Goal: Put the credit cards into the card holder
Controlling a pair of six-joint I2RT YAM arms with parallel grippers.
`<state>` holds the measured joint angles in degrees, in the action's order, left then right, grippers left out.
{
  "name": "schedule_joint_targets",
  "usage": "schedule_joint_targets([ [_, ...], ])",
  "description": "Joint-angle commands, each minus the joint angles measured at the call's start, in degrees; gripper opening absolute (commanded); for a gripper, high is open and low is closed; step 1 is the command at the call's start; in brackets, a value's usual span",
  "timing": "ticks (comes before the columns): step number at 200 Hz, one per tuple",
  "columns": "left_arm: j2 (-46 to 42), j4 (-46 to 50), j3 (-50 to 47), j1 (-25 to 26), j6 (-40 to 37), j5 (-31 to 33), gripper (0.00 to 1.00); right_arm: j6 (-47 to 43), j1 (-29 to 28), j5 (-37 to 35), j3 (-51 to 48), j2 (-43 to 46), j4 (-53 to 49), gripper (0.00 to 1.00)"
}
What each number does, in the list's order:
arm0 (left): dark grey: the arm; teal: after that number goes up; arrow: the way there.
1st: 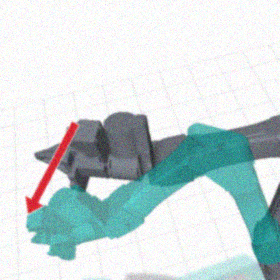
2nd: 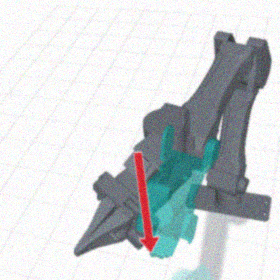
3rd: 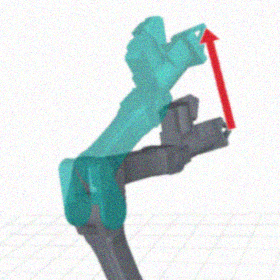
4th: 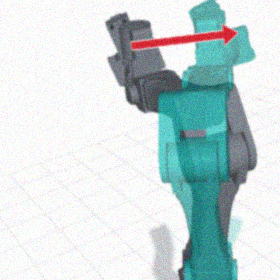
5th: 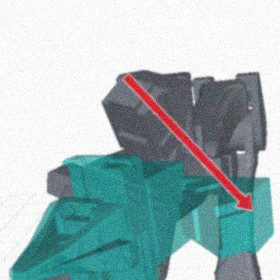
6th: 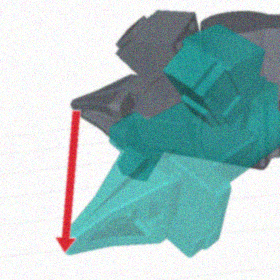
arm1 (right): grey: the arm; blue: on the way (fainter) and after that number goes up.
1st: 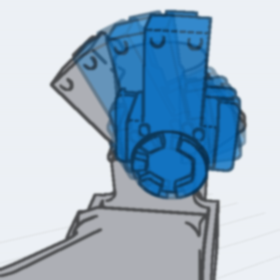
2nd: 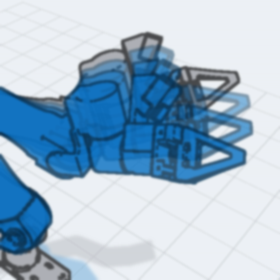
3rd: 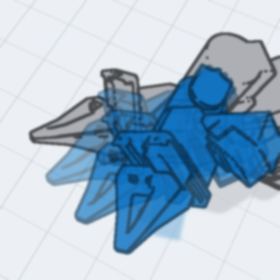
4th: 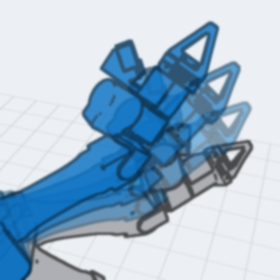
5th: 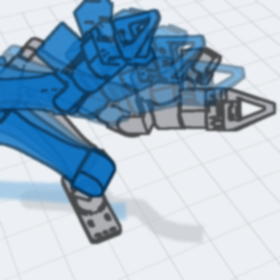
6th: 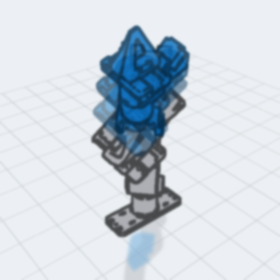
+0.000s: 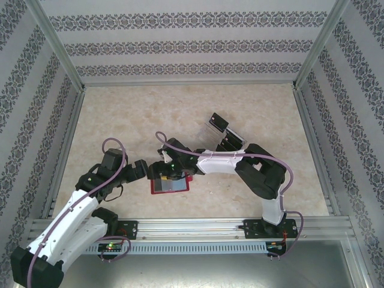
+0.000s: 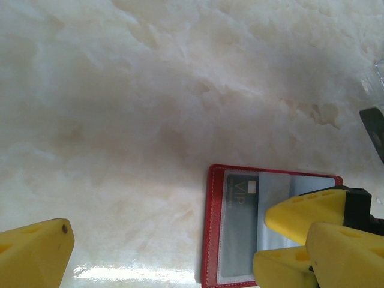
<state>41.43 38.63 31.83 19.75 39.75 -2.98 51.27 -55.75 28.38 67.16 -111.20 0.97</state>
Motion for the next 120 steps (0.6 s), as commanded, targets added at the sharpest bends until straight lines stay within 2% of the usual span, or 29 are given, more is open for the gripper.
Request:
schedule_joint_targets([
  [1,-0.91,1.71,-1.01,-0.60,1.18,-0.66,1.00,-0.59,-0.59,1.49,3.48,-0.71,-2.25,0.78],
  [54,-0.91,1.53,-1.14,-0.62,0.99,-0.82,1.00,-5.51,-0.09,-3.07,9.73,3.88,-10.98,0.78],
  [89,-0.83,0.88,-1.42,-0.64,1.19,-1.01,1.00,-6.53,1.58,-12.24,7.02,9.83,-19.03,0.78],
  [120,-0.26,0.39,-1.27,-0.65,0.92,-1.23,1.00,-6.02,1.96,-16.57,2.10,12.59,-21.45,0.78],
])
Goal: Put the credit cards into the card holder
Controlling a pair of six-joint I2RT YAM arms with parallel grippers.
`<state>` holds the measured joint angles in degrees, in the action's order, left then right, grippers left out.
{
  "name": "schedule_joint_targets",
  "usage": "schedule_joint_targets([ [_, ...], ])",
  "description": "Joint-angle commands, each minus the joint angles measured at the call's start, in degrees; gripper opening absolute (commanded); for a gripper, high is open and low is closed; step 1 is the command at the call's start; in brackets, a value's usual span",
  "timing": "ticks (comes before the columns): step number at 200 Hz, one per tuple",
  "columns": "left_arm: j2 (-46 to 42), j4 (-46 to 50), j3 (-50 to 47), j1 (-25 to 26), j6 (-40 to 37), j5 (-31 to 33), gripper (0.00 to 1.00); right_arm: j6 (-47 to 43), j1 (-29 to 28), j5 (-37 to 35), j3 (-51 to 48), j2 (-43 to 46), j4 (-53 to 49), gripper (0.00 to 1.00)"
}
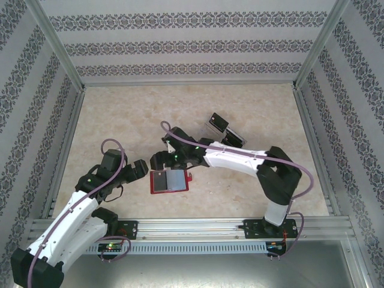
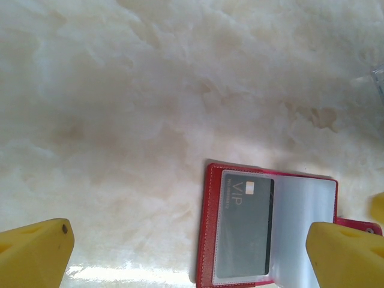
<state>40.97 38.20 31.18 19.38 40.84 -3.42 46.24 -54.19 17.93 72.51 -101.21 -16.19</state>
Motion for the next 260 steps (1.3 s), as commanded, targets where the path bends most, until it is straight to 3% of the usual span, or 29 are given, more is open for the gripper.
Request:
schedule_joint_targets([
  [1,0.22,0.83,-0.60,-0.24,-0.20,-0.80,1.00,-0.98,0.41,-6.18,-3.43,2.69,-4.25,0.78],
  [93,1.18,0.30,-0.43,-0.26,-0.36,-0.81,1.00,1.36,-0.11,-6.47,-9.82,0.27,-2.83,0.78],
  [260,1.71,-1.37,-1.79,-0.25,0.03,-1.44,1.00,1.22,-1.66,-1.73,-7.81,-6.15,-0.66,0.78],
])
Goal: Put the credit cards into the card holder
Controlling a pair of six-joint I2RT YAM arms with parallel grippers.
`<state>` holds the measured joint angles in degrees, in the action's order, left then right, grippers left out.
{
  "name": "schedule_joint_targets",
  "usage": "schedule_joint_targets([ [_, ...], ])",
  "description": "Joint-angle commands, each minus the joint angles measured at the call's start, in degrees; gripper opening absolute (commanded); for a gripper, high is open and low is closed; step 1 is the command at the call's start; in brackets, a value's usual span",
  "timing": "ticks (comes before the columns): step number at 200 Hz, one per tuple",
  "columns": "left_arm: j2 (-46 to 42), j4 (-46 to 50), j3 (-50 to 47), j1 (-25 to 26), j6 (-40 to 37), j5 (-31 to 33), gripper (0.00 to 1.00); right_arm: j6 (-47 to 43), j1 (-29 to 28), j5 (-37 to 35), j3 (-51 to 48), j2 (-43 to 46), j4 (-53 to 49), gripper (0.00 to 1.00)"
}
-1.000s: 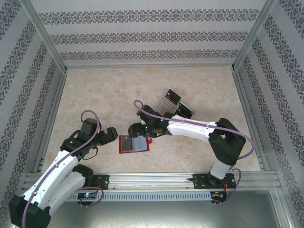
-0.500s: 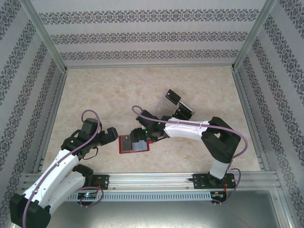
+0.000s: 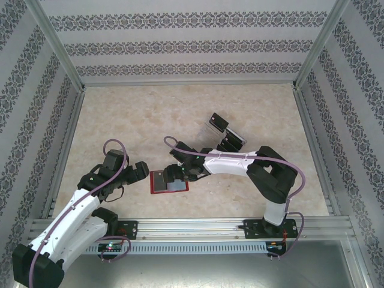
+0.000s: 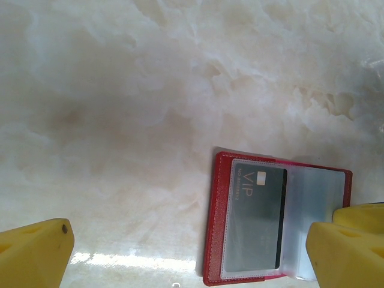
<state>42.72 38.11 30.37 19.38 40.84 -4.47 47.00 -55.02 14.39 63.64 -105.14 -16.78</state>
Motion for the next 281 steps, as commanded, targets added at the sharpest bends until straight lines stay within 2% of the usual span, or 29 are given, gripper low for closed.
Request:
schedule_joint_targets([
  [1,-0.02,-1.28,-0.95,-0.23,0.03,-0.42,1.00,0.46,-0.85,1.84,1.10,-2.24,-0.08,0.78],
  [164,-0.47,-3.23,-2.70,-0.22,1.11,-1.26,1.00,0.56,-2.71,2.62,6.78,0.31,-2.50,0.77],
  [220,-5.36,0.12,-1.65,-0.21,2.95,3.80,1.00,0.77,-3.74,4.75,13.45,-4.22,-3.29,0.77],
  [281,-11.06,3.83,-0.51,-0.22,5.83,8.01,1.00,2.00,-4.13,7.59,21.34,-14.21,-5.86,0.77],
])
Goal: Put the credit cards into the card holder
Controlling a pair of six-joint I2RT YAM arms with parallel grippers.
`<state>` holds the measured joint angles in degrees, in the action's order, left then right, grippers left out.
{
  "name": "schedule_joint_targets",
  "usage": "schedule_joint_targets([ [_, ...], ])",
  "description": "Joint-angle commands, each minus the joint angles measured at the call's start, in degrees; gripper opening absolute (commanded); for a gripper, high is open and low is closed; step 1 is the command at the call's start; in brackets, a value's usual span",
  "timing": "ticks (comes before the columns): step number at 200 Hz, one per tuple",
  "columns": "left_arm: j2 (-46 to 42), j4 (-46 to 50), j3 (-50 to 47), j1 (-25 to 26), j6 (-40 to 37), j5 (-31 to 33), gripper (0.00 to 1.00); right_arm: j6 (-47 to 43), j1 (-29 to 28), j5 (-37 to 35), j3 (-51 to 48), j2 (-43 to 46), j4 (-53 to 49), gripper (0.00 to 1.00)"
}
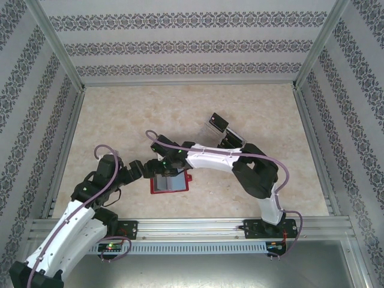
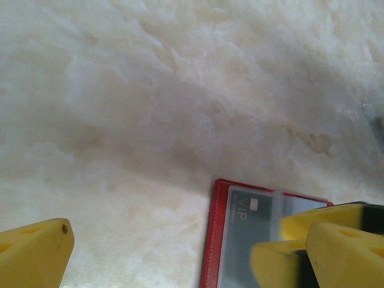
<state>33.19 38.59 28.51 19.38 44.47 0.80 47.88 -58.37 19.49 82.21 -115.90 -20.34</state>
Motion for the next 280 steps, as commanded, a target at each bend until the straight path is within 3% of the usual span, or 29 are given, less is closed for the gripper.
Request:
schedule_joint_targets([
  [1,-1.63,3.39,1.40,-0.22,2.24,2.82,1.00,1.15,-0.78,2.58,2.86,-3.63,-2.27,0.77],
  [62,-2.69,4.65,2.06,-0.22,2.55,3.94,1.00,2.26,-0.20,4.78,5.32,-5.63,-1.91,0.77],
  [124,-0.27,3.37,2.14,-0.29,0.56,3.20,1.00,-1.93,6.45,-0.02,-0.27,13.43,-3.58,0.78],
  [159,5.55,-1.66,1.73,-0.17,-0.64,-1.39,1.00,-12.82,13.57,-8.19,-2.28,21.57,-16.03,0.77],
  [196,13.63,-5.33,3.01,0.75,-2.55,-4.20,1.00,-30.08,18.61,-28.20,0.36,22.34,-31.56,0.65],
  [246,20.67,-8.62,3.80,2.72,-3.55,-4.56,1.00,-38.86,20.89,-36.76,3.07,15.72,-34.06,0.36],
  [280,24.07,-10.15,4.14,4.29,-3.34,-4.40,1.00,-42.14,20.26,-41.82,8.49,8.28,-35.32,0.30],
])
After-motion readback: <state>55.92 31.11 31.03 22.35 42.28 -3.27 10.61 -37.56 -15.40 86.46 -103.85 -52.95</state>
